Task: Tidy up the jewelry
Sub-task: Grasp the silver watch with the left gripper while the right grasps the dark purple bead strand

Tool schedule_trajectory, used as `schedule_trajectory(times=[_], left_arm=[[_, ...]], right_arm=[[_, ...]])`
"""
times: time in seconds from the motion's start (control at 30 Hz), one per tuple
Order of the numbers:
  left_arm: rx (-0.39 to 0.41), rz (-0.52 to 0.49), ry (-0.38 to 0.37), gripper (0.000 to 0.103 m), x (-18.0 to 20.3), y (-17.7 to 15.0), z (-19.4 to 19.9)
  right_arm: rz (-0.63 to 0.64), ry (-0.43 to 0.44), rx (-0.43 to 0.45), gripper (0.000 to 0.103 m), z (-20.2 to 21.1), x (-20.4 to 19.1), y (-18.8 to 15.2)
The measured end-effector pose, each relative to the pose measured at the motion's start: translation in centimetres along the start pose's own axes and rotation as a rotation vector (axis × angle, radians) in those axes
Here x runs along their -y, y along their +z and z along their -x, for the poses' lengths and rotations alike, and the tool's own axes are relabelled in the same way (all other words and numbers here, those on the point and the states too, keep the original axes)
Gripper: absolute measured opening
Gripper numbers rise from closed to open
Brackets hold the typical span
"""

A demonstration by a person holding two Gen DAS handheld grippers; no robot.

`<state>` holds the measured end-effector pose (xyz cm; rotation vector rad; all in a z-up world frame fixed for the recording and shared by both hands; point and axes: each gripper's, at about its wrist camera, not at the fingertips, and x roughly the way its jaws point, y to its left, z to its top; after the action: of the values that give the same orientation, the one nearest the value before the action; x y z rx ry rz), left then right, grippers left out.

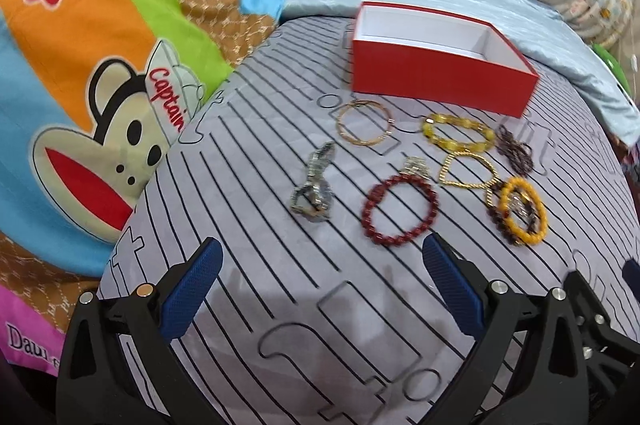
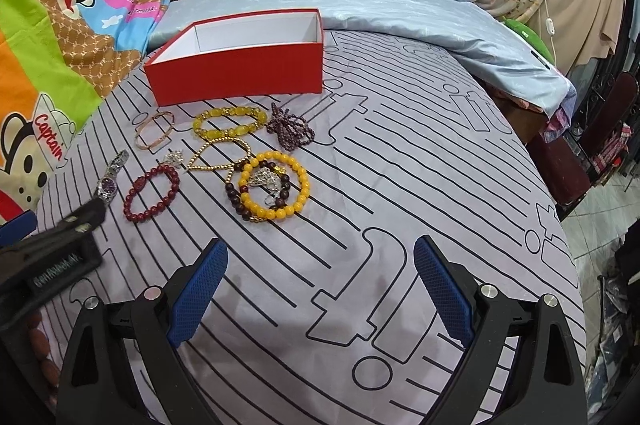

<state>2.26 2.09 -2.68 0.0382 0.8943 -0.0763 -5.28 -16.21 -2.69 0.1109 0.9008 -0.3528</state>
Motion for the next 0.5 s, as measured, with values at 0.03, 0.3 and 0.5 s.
schedule_trajectory(times=[0.03,0.3,0.5], left_arm=[[-0.003,0.016,-0.001,0.098,-0.4,0.1,-0.3],[-0.068,0.062,0.048,0.097,-2.8,1.5,-4.1],[-0.087,0.041,0.023,0.088,-2.3,2.4,-6.3]], right_arm=[[-0.004,-0.003,-0.006,0.092,-0.3,0.2,0.0],[-0.010,-0.012,-0.036,0.092,-2.1,0.7,0.5],[-0.008,0.002,-0.039,0.092,-3.3,0.5,1.7]])
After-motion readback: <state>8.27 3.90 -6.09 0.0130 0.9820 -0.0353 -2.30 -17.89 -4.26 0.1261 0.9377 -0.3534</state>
